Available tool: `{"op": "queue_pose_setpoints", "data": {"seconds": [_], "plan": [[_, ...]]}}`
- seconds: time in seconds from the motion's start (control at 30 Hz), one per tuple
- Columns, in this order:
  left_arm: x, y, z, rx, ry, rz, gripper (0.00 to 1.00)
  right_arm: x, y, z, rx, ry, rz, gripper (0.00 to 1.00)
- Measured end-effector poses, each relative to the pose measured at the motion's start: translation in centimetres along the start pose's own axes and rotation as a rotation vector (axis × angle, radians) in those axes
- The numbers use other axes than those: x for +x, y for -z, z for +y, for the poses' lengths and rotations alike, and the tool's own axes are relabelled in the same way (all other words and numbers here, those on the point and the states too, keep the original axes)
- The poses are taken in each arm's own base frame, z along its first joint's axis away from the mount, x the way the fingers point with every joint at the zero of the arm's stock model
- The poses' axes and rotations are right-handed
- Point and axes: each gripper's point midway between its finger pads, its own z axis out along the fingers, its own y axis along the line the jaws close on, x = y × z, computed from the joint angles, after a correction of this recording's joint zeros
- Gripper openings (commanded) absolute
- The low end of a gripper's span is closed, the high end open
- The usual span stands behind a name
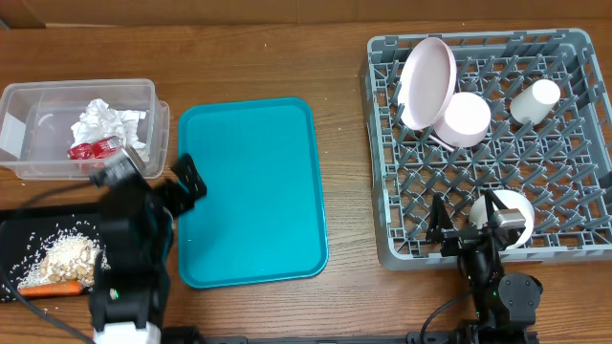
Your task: Sort waste into correct bins and load items into the dishwasher
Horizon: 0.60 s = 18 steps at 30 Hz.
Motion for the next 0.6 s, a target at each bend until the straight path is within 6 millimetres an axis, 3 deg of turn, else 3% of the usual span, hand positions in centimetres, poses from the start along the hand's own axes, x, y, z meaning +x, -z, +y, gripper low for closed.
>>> {"op": "queue_pose_setpoints", "data": {"seconds": [0.1,0.37,0.6], "plan": [[2.1,0.6,-0.1,0.08,-0.099,-0.031,1.0,0.0,0.0,0.0,0.0,0.0,0.0,1.0],[4.7,0.5,0.1,0.154,-0.222,-0.067,1.0,0.0,0.0,0.0,0.0,0.0,0.0,1.0],[3.9,1.9,0.7,0.149,-0.241,-0.214,1.0,0.0,0.0,0.0,0.001,0.0,0.001,1.0]]}}
